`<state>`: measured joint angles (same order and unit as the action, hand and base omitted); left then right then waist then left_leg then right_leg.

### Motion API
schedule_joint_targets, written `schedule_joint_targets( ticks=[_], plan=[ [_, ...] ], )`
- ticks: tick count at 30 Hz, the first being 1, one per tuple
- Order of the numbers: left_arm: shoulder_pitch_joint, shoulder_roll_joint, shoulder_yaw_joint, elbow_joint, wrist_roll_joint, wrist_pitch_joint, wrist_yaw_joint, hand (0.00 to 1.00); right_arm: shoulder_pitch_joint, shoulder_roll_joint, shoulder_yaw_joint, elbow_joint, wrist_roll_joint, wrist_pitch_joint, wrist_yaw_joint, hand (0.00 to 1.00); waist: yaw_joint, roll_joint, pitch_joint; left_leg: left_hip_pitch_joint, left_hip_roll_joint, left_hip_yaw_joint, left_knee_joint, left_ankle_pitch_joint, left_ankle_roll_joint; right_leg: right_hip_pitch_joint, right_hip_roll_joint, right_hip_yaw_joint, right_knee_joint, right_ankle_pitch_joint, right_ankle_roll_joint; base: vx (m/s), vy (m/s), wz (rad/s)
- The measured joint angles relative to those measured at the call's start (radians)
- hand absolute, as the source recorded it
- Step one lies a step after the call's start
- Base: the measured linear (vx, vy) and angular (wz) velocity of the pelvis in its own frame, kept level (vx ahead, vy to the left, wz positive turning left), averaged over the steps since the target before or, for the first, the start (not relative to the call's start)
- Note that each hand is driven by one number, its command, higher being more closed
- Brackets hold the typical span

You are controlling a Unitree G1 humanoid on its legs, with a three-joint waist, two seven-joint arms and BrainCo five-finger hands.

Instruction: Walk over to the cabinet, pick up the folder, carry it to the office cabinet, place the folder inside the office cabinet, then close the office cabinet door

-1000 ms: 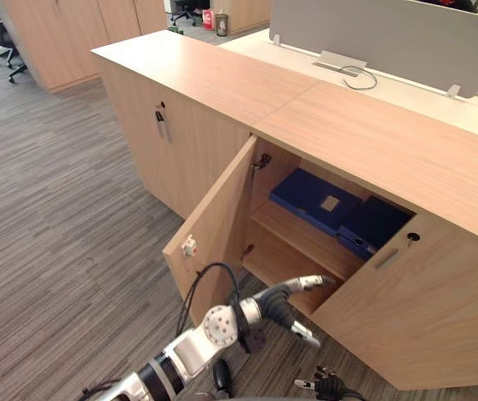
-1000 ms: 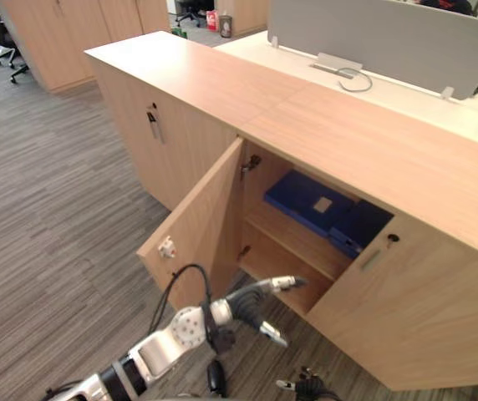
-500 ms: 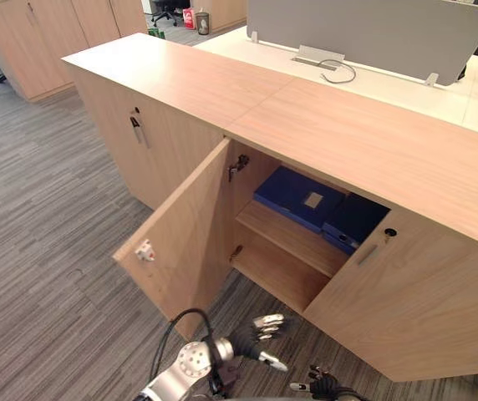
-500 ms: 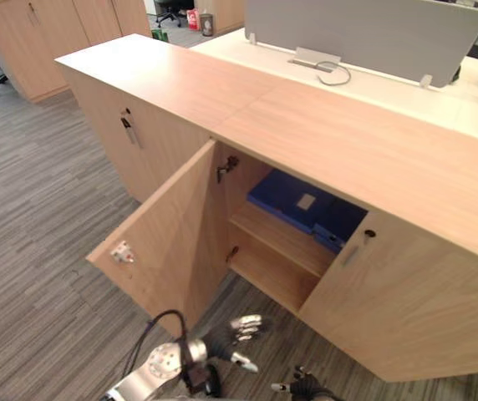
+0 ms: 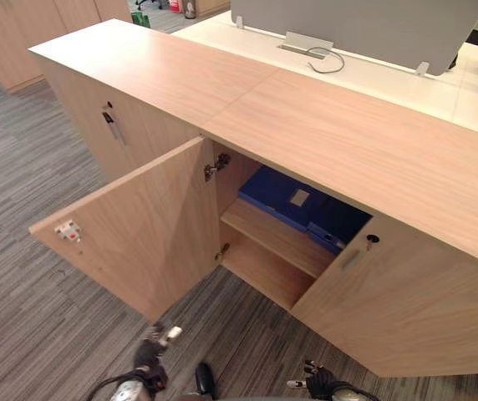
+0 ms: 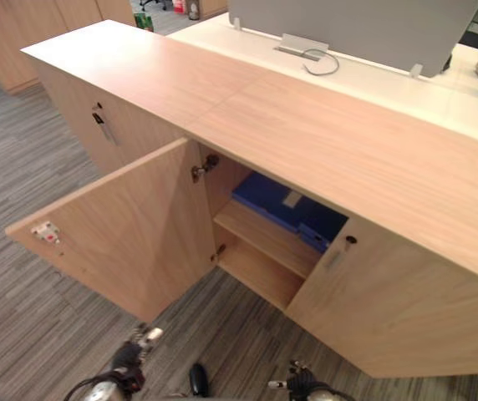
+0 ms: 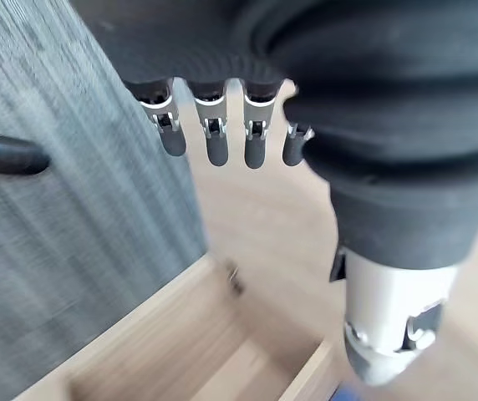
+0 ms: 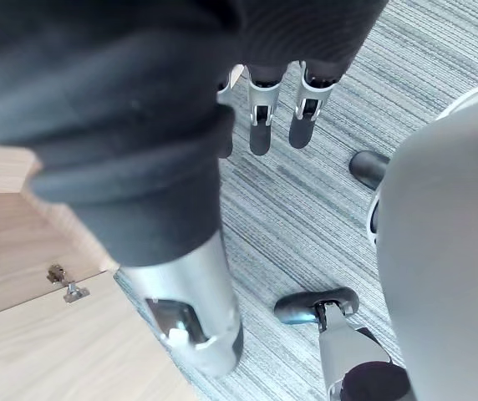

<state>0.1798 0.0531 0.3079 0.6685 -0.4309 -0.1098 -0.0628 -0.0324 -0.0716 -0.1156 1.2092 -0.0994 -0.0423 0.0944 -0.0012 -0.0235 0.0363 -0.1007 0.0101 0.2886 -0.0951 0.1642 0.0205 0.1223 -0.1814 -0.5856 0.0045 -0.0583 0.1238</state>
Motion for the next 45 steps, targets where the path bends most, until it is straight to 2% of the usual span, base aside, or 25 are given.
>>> schedule_joint_targets(
  ticks=[3,8,11,14,17,20,24,28,30,33,36,40,42,45],
  plan=[
    [-0.002,-0.024,0.146,-0.066,-0.079,-0.019,0.098,0.0,0.01,0.006,-0.001,-0.001,0.0,0.0,0.0,0.0,0.006,-0.003,0.002,0.0,-0.01,-0.012,0.0,-0.009,-0.001,0.003,-0.011,-0.013,0.005,-0.012,-0.011,-0.03,0.017,0.15],
    [-0.022,-0.053,0.307,-0.152,-0.11,-0.047,0.227,0.0,0.036,0.023,-0.002,-0.04,0.0,0.001,0.0,0.0,0.005,-0.017,0.01,-0.001,-0.027,-0.02,0.0,-0.019,0.007,0.007,-0.021,-0.019,0.007,-0.021,-0.021,0.0,0.003,0.06],
    [-0.066,-0.036,0.369,-0.169,-0.11,-0.057,0.276,0.0,0.037,0.032,-0.002,-0.04,0.001,0.001,0.001,0.0,0.005,-0.033,0.01,-0.001,-0.035,-0.021,0.0,-0.026,0.013,0.007,-0.028,-0.02,0.011,-0.023,-0.024,0.02,-0.002,0.01],
    [-0.134,0.029,0.411,-0.153,-0.083,-0.055,0.3,0.0,0.044,0.044,0.0,-0.042,0.001,0.001,0.006,0.0,0.005,-0.055,0.004,0.0,-0.04,-0.021,0.001,-0.029,0.015,0.008,-0.033,-0.018,0.016,-0.023,-0.026,0.06,-0.011,0.03],
    [-0.23,0.188,0.427,-0.033,-0.028,-0.041,0.304,0.0,0.044,0.046,0.0,-0.05,0.001,0.002,0.017,0.0,0.001,-0.077,0.007,0.018,-0.036,-0.009,0.001,-0.033,0.014,0.018,-0.034,-0.013,0.019,-0.021,-0.023,0.04,-0.018,-0.07],
    [-0.287,0.278,0.423,0.025,0.025,-0.025,0.298,0.0,0.043,0.044,0.0,-0.054,0.001,0.002,0.021,0.0,0.0,-0.084,0.004,0.029,-0.03,0.007,0.001,-0.038,0.008,0.021,-0.031,-0.007,0.019,-0.021,-0.022,0.02,-0.029,-0.19],
    [-0.391,0.413,0.353,0.168,0.16,0.009,0.236,0.0,0.048,0.039,0.0,-0.057,0.002,0.002,0.025,0.0,-0.001,-0.078,0.009,0.053,-0.016,0.039,0.001,-0.046,-0.004,0.025,-0.025,0.023,0.017,-0.021,-0.022,-0.03,-0.036,-0.26],
    [-0.444,0.484,0.312,0.229,0.22,0.031,0.217,0.0,0.064,0.027,-0.014,-0.057,0.007,0.003,0.033,0.0,-0.001,-0.077,0.009,0.053,-0.013,0.045,0.001,-0.048,-0.008,0.022,-0.024,0.025,0.017,-0.021,-0.021,-0.04,-0.027,-0.06],
    [-0.457,0.517,0.258,0.242,0.271,0.034,0.194,0.0,0.067,0.022,-0.017,-0.053,0.007,0.004,0.033,0.0,0.006,-0.077,0.01,0.053,-0.015,0.045,0.001,-0.049,-0.009,0.022,-0.026,0.025,0.018,-0.021,-0.021,-0.01,0.0,0.02],
    [-0.514,0.569,0.117,0.279,0.352,0.043,0.142,0.0,0.064,0.022,-0.032,-0.035,0.007,0.004,0.038,0.0,0.02,-0.077,0.01,0.053,-0.02,0.046,0.001,-0.049,-0.009,0.022,-0.031,0.025,0.02,-0.021,-0.021,-0.01,0.002,0.03],
    [-0.575,0.587,0.009,0.289,0.427,0.043,0.104,0.0,0.064,0.022,-0.058,-0.028,0.009,0.004,0.046,0.0,0.018,-0.077,0.01,0.053,-0.022,0.047,0.001,-0.049,-0.009,0.021,-0.033,0.025,0.021,-0.021,-0.021,-0.02,0.002,-0.02],
    [-0.594,0.601,-0.116,0.281,0.516,0.052,0.098,0.0,0.065,0.015,-0.059,-0.026,0.01,0.003,0.051,0.0,0.025,-0.073,0.014,0.052,-0.021,0.048,0.001,-0.047,-0.009,0.019,-0.033,0.025,0.023,-0.02,-0.021,-0.03,-0.009,0.01],
    [-0.59,0.596,-0.193,0.245,0.576,0.056,0.098,0.0,0.065,0.011,-0.06,-0.026,0.01,0.003,0.051,0.0,0.043,-0.066,0.019,0.051,-0.022,0.045,0.001,-0.045,-0.008,0.015,-0.036,0.024,0.031,-0.02,-0.021,-0.05,0.002,0.06],
    [-0.561,0.559,-0.234,0.176,0.595,0.056,0.095,0.0,0.062,0.012,-0.059,-0.026,0.009,0.003,0.051,0.0,0.048,-0.059,0.022,0.048,-0.026,0.035,0.001,-0.042,-0.005,0.015,-0.041,0.019,0.039,-0.02,-0.021,-0.05,0.011,0.09]
  ],
)
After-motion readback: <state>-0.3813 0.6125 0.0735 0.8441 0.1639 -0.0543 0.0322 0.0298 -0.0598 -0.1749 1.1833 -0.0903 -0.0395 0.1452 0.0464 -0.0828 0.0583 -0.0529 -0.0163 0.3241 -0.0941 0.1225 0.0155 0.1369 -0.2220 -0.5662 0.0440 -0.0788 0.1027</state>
